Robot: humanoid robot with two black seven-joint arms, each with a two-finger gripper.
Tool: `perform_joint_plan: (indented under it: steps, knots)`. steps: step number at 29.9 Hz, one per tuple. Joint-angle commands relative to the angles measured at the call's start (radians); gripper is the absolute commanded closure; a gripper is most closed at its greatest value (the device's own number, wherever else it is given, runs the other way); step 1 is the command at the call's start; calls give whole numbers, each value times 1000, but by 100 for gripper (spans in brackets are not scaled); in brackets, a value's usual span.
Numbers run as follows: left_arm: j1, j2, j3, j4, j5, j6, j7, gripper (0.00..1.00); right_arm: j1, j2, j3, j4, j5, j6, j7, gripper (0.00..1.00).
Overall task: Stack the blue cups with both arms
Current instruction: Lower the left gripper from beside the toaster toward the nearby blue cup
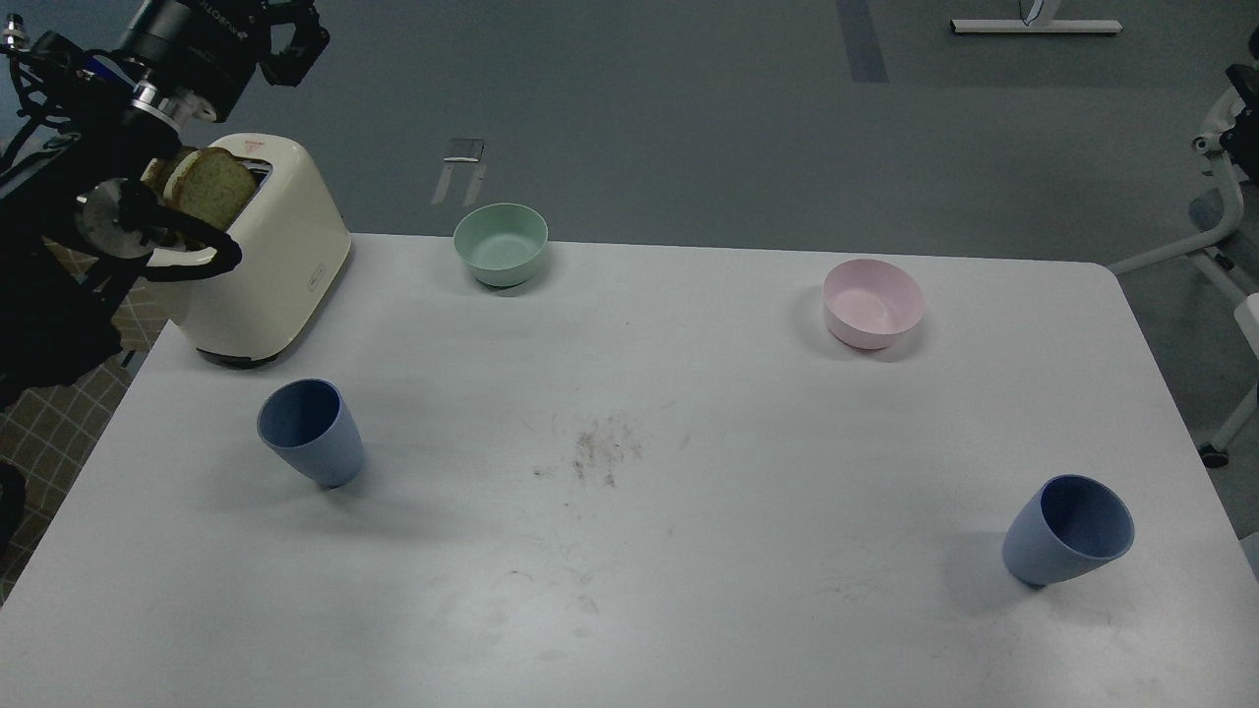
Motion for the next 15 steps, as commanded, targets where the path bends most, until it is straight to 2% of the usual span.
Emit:
perform_joint_plan:
  steps: [1,15]
  knots:
    - [0,0,-9,-1,2,0,0,2,0,-7,0,0,3,0,1,0]
    - [2,31,7,-7,10,0,0,2,0,1,75,5,17,0,-2,0]
